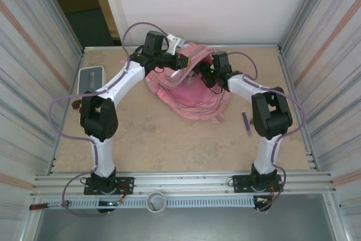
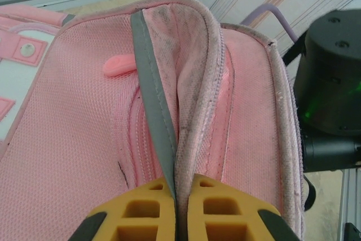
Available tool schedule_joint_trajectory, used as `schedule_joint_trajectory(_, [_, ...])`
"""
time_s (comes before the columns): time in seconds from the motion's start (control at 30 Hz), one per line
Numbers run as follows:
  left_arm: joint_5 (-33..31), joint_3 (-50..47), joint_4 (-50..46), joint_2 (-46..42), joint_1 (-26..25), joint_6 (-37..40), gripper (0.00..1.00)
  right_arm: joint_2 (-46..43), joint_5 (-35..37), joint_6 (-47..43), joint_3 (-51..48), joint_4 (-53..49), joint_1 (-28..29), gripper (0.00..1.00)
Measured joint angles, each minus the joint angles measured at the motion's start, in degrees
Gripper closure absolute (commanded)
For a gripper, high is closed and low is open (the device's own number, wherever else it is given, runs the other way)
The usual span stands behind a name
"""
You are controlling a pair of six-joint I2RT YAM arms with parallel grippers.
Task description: Pack books, pencil case, and school supplies into a backpack
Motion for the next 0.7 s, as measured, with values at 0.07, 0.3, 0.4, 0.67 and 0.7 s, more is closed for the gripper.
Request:
schedule_joint_trajectory(0.07, [0.0, -0.1, 0.0, 0.0, 0.0, 0.0, 1.0, -2.0, 0.0, -0.5, -3.2, 0.3, 0.1, 0.33])
schedule_joint_trajectory(0.3, [-0.1, -3.0, 1.7, -1.2, -0.2, 0.0, 1.0, -17.1, 1.6, -8.3, -13.7, -4.2, 0.7, 0.29])
schedule_joint_trajectory(0.4, [-1.0, -5.3, 3.5, -1.8, -1.1, -0.1, 1.0, -27.5, 5.3, -12.5, -16.8, -8.2, -0.3, 0.25])
schedule_joint_trajectory(0.67, [-5.7, -8.9, 4.0, -2.0, -6.3, 2.3, 0.46, -42.5, 11.2, -18.1, -24.3, -13.5, -8.6, 0.23])
schedule_joint_trajectory(0.7, [-6.5, -10.1, 4.3, -2.6, -6.8, 3.0, 0.4, -42.0, 11.2, -18.9, -24.2, -13.7, -8.0, 0.23])
